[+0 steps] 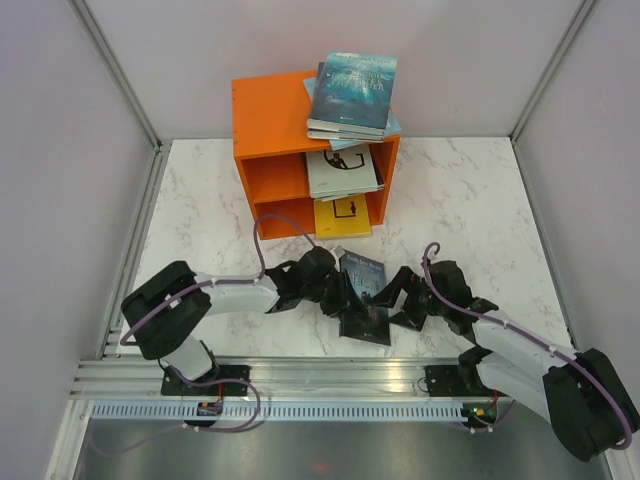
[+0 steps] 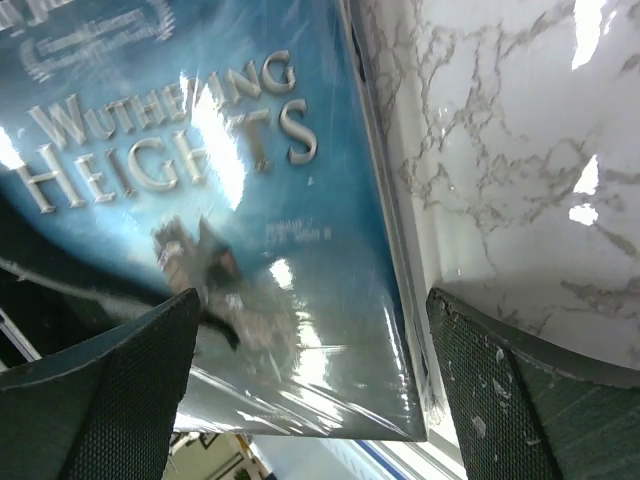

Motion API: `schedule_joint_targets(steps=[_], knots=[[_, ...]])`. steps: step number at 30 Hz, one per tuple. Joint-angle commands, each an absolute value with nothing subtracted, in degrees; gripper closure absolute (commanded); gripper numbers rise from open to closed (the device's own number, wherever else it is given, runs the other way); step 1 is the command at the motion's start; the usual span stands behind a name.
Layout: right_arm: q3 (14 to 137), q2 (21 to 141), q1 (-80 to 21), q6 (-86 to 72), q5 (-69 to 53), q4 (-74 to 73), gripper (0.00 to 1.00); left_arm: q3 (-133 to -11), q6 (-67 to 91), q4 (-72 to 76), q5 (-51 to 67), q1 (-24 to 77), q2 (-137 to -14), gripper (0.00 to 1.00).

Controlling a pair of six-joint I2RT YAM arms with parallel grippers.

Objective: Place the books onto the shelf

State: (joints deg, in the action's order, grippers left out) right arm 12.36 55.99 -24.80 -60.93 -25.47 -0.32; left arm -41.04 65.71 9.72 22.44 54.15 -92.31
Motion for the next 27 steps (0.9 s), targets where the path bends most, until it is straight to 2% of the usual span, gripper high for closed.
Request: schedule_joint_targets(steps=[1, 10, 17, 22, 27], knots=[[10.63, 56.25, -25.49, -59.85, -25.23, -8.52, 0.02, -38.94, 64.16, -2.54, 11.96, 54.58, -91.95, 0.98], [13.36, 52.04, -25.49, -62.31, -29.0, -9.23, 0.02, -34.55, 66.79, -3.78, 10.81, 52.3, -79.2, 0.98], [10.47, 48.96, -25.58, -73.8, -37.25, -1.07, 0.02, -27.0, 75.05, -0.27, 12.04, 47.47, -64.26, 0.98], [9.93, 48.42, -26.19, -78.66, -42.09, 4.92, 0.02, -20.23, 83.65, 13.93, 13.88, 45.62, -55.65, 0.98], [9.93, 51.5, -28.12, -78.92, -42.72, 8.43, 0.02, -17.4, 85.96, 24.51, 18.1, 44.91, -55.28, 0.98]])
